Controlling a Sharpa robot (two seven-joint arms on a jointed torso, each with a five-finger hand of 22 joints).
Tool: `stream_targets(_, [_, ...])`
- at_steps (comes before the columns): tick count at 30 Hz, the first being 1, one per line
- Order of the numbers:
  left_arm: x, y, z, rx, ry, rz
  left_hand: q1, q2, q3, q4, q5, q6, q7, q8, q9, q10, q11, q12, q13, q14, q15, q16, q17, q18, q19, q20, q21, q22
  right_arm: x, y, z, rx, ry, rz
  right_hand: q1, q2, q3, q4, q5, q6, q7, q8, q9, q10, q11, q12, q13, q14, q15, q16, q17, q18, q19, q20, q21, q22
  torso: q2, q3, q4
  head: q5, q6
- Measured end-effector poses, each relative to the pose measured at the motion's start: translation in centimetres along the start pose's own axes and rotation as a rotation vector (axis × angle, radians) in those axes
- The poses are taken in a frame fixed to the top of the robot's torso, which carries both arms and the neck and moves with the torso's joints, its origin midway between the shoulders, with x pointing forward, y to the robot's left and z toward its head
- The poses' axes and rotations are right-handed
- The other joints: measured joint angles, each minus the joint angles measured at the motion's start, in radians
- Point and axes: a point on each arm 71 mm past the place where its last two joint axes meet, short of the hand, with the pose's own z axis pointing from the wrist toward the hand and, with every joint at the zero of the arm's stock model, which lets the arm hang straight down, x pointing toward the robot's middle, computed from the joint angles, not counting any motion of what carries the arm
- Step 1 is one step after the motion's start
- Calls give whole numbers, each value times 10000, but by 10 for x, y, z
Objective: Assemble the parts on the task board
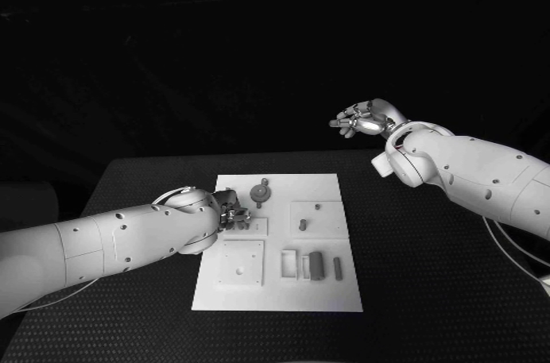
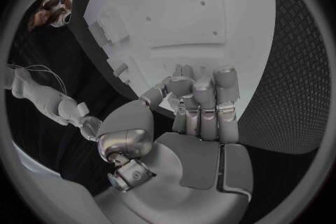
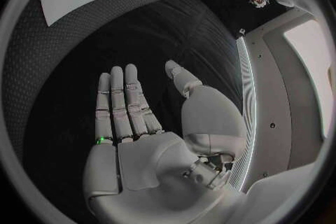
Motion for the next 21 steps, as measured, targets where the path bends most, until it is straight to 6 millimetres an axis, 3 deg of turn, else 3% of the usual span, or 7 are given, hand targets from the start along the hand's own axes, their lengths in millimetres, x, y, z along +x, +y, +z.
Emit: stream_targets(21, [-1, -2, 2, -55, 225, 80, 108, -259, -55, 52, -82, 68, -60, -39, 26, 18, 16, 40, -21, 0, 0, 41, -47, 0, 38, -6, 0, -2, 2, -2, -1, 43, 29, 29, 0, 0, -2, 56, 0, 0, 0, 0, -19, 0, 0, 0, -27, 0, 0, 0, 20, 0, 0, 0, 0, 18, 1, 4, 0, 1, -12])
